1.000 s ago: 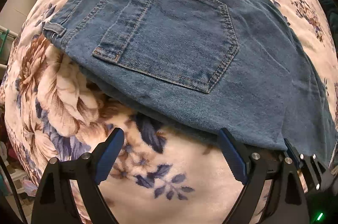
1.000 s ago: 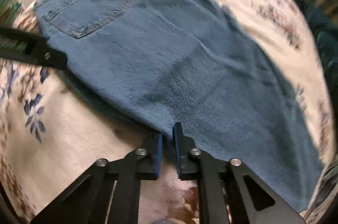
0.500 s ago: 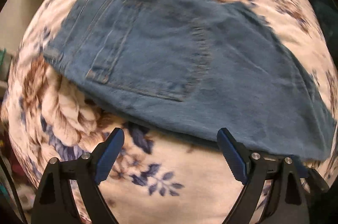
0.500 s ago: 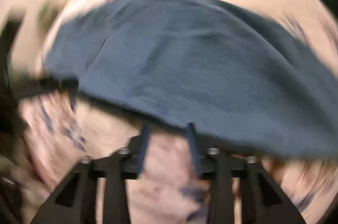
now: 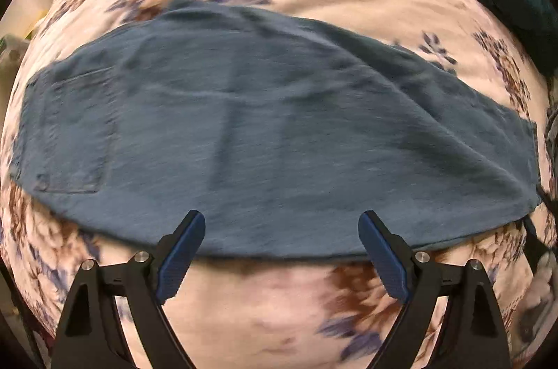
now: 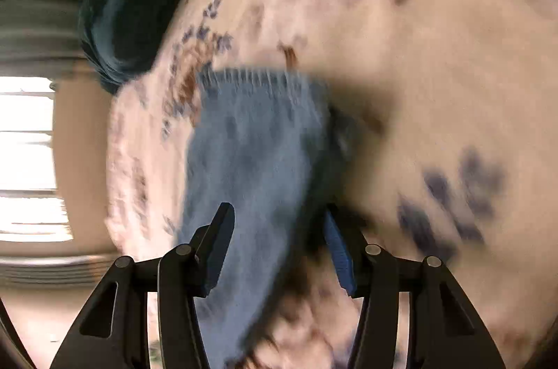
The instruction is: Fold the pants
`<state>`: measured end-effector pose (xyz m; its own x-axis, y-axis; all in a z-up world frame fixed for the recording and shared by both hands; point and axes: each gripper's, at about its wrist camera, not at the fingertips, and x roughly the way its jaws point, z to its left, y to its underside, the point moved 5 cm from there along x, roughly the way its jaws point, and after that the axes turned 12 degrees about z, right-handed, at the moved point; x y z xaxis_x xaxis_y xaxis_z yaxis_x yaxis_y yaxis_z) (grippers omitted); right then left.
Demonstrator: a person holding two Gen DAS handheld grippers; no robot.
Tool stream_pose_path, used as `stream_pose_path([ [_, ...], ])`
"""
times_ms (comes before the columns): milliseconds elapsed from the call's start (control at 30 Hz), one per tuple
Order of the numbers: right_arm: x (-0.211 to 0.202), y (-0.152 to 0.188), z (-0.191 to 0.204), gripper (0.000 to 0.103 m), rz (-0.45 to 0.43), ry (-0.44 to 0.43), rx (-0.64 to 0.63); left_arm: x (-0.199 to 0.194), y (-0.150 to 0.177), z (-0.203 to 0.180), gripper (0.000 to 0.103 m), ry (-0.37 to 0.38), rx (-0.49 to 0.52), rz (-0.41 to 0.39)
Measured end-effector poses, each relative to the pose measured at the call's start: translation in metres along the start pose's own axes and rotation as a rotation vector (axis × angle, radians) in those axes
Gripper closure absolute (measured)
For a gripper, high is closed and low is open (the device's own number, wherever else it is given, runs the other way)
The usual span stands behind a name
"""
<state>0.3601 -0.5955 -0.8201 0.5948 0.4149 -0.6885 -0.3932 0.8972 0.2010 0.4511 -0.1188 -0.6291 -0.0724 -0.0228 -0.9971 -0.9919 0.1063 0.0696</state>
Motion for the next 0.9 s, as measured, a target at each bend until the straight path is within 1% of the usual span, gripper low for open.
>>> stream_pose_path([
  [67, 0.022, -0.015, -0.008, 0.048, 0.041, -0.032, 0.036, 0.003, -0.003, -0.015, 0.013, -0.001, 0.015, 0.005],
  [100, 0.03, -0.02, -0.009, 0.052, 0.041, -0.055, 0.044, 0.004, -0.006, -0.024, 0.013, -0.007, 0.028, 0.004],
  [133, 0.032, -0.021, -0.008, 0.083, 0.026, -0.058, 0.033, 0.004, -0.006, -0.029, 0.013, -0.016, 0.04, 0.0],
  [167, 0.034, -0.023, -0.003, 0.091, 0.025, -0.054, 0.007, 0.005, -0.008, -0.035, 0.013, -0.026, 0.052, -0.002],
  [233, 0.024, -0.028, 0.002, 0.093, -0.019, -0.058, -0.011, 0.006, -0.01, -0.042, 0.013, -0.036, 0.065, 0.0],
  [267, 0.014, -0.025, -0.004, 0.093, -0.053, -0.061, -0.011, 0.007, -0.011, -0.044, 0.013, -0.042, 0.068, 0.001],
  [333, 0.021, -0.024, -0.024, 0.093, -0.021, -0.111, 0.054, 0.011, -0.015, -0.047, 0.013, -0.047, 0.067, 0.009],
  [367, 0.027, -0.025, -0.033, 0.093, 0.008, -0.164, 0.087, 0.012, -0.017, -0.048, 0.013, -0.047, 0.064, 0.012],
  [400, 0.029, -0.029, -0.034, 0.093, 0.026, -0.186, 0.087, 0.012, -0.018, -0.049, 0.013, -0.049, 0.06, 0.015],
  [467, 0.028, -0.035, -0.028, 0.089, 0.07, -0.179, 0.067, 0.011, -0.021, -0.05, 0.013, -0.05, 0.055, 0.015],
  [533, 0.022, -0.037, -0.02, 0.087, 0.115, -0.122, 0.03, 0.01, -0.025, -0.053, 0.013, -0.052, 0.053, 0.009],
  [567, 0.018, -0.037, -0.016, 0.085, 0.138, -0.076, 0.003, 0.008, -0.025, -0.053, 0.013, -0.056, 0.055, 0.007],
  [600, 0.015, -0.036, -0.01, 0.083, 0.163, 0.004, -0.028, 0.007, -0.025, -0.054, 0.013, -0.062, 0.059, 0.005],
  [633, 0.008, -0.036, -0.003, 0.083, 0.166, 0.059, -0.055, 0.006, -0.026, -0.056, 0.013, -0.067, 0.064, 0.001],
  [700, 0.0, -0.036, 0.018, 0.083, 0.186, 0.232, -0.125, 0.002, -0.027, -0.061, 0.013, -0.076, 0.065, -0.011],
  [733, -0.003, -0.036, 0.027, 0.082, 0.187, 0.276, -0.15, 0.004, -0.028, -0.063, 0.013, -0.078, 0.069, -0.018],
  [767, -0.004, -0.036, 0.041, 0.083, 0.186, 0.348, -0.193, 0.003, -0.03, -0.067, 0.013, -0.08, 0.072, -0.022],
  [867, 0.004, -0.037, 0.073, 0.082, 0.228, 0.549, -0.278, 0.004, -0.038, -0.082, 0.013, -0.071, 0.075, -0.025],
  [900, 0.004, -0.034, 0.08, 0.081, 0.244, 0.593, -0.297, 0.005, -0.041, -0.087, 0.013, -0.061, 0.073, -0.022],
])
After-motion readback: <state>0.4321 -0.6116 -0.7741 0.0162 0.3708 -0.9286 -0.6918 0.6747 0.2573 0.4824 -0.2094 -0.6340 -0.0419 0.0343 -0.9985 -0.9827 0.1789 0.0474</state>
